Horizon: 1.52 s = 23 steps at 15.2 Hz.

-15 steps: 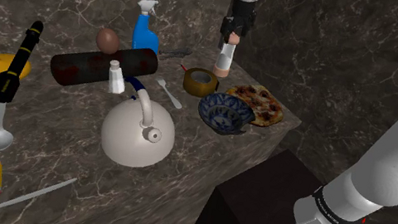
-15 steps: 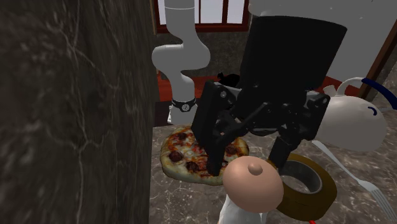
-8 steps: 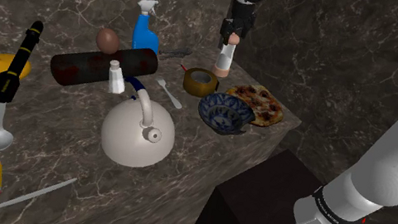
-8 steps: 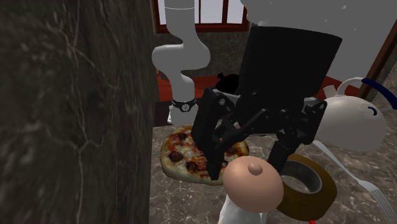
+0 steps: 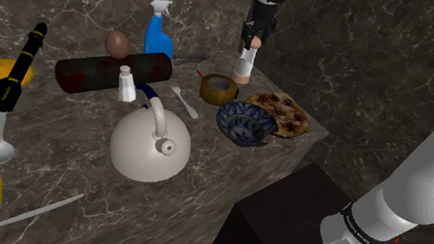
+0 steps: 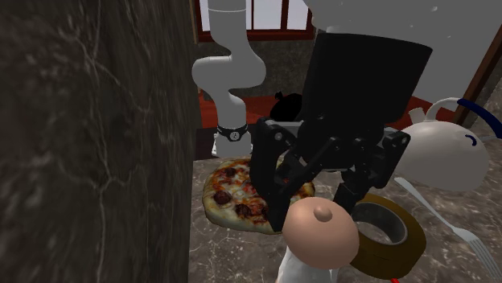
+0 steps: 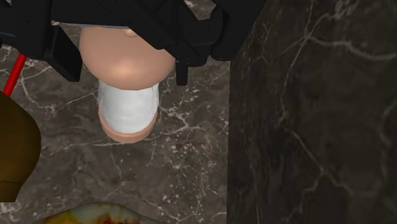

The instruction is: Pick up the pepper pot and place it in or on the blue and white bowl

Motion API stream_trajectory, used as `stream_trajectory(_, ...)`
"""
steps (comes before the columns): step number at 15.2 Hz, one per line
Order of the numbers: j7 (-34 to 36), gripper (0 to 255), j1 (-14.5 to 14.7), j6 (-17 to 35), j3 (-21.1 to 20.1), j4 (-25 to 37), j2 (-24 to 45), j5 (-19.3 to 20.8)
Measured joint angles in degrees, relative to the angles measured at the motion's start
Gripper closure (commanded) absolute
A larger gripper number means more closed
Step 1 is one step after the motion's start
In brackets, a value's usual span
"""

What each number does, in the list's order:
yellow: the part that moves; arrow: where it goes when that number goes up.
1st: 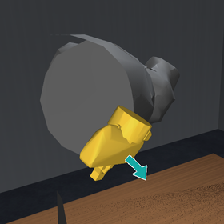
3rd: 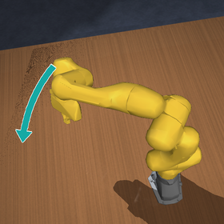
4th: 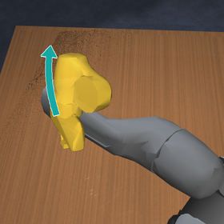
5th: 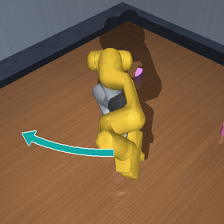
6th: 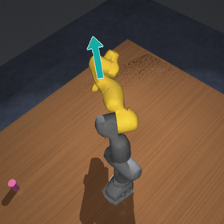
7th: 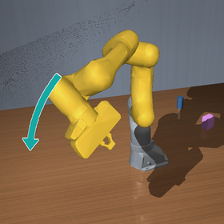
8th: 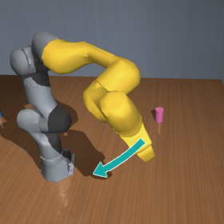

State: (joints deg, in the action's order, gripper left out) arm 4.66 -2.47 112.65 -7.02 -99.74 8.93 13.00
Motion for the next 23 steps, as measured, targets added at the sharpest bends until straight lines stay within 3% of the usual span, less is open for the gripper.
stream_trajectory(6,-0.2,255,0.1,-1.5,-0.1,1.5,-0.1,-0.1)
stream_trajectory(23,-2.5,255,0.5,-14.3,-0.3,14.9,0.3,-0.8)
